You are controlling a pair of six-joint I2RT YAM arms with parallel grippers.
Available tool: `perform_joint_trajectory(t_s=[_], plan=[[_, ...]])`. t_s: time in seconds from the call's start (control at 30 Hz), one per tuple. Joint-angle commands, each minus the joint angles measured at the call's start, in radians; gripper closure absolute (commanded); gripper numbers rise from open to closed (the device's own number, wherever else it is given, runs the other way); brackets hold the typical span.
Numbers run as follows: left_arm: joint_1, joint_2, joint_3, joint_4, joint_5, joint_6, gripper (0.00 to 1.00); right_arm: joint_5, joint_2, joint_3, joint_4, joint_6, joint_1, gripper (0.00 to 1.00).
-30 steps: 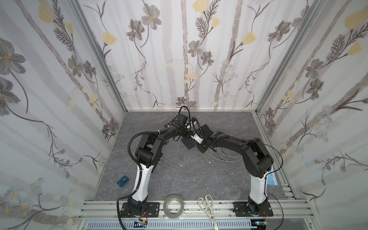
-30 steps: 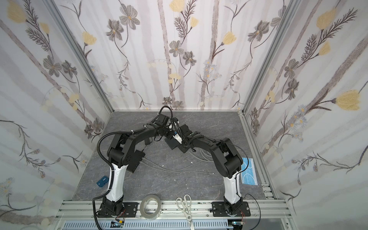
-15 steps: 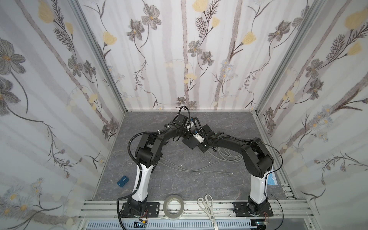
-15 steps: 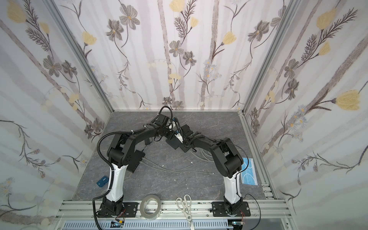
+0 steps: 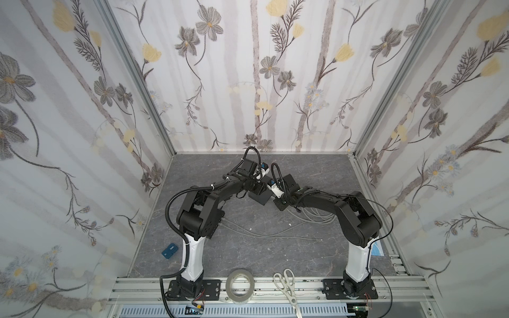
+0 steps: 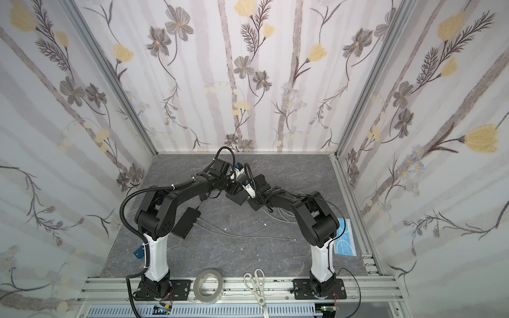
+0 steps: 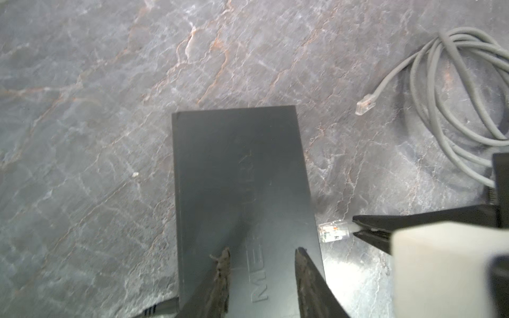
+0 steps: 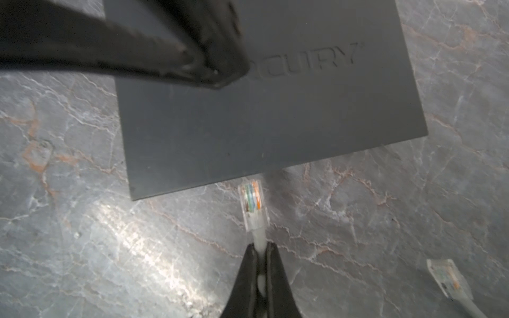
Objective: Insert the plug into the switch port
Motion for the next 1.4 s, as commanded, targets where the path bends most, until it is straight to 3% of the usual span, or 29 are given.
perform_joint_trajectory(t_s=[0.0,0.3,0.43,0.57,0.6,0.63,0.67,0.8,0.9,1.03,1.1,1.2,1.27,1.37], plan=[[0.004,-0.033,-0.036,-0.005,0.006,-0.072,0.59,-0.036,-0.028,-0.022,0.119,0.018,0.0,1.0],[0.11,-0.11,-0.149,0.14,0.12,-0.49,0.58,-0.044,-0.049,-0.04,0.119,0.018,-0.006,1.0],[0.133,-0.148,-0.267,0.345,0.176,-0.586,0.52,-0.041,-0.061,-0.059,0.127,0.013,-0.009,1.0],[0.135,-0.129,-0.251,0.397,0.162,-0.621,0.48,-0.046,-0.042,-0.054,0.131,0.015,-0.012,1.0],[0.136,-0.12,-0.251,0.424,0.157,-0.636,0.39,-0.049,-0.038,-0.052,0.131,0.016,-0.014,1.0],[0.14,-0.11,-0.249,0.454,0.157,-0.647,0.14,-0.051,-0.034,-0.05,0.131,0.016,-0.014,1.0],[0.143,-0.097,-0.245,0.478,0.153,-0.662,0.0,-0.052,-0.033,-0.05,0.13,0.016,-0.014,1.0],[0.151,-0.04,-0.214,0.538,0.126,-0.703,0.0,-0.076,-0.038,-0.053,0.132,0.031,-0.012,1.0],[0.145,-0.023,-0.199,0.544,0.042,-0.716,0.0,-0.037,-0.062,-0.052,0.093,0.013,0.005,1.0],[0.144,-0.161,-0.33,0.65,-0.003,-0.801,0.0,-0.004,-0.156,-0.076,0.076,0.032,0.013,1.0],[0.148,-0.164,-0.327,0.637,0.037,-0.791,0.0,-0.019,-0.201,-0.098,0.082,0.058,0.014,1.0],[0.18,-0.089,-0.321,0.723,0.236,-0.826,0.0,0.014,-0.247,-0.122,0.073,0.082,0.03,1.0],[0.187,-0.07,-0.338,0.759,0.244,-0.877,0.0,0.028,-0.278,-0.14,0.063,0.093,0.036,1.0],[0.181,-0.082,-0.309,0.66,0.244,-0.855,0.0,0.021,-0.33,-0.181,0.07,0.108,0.036,1.0]])
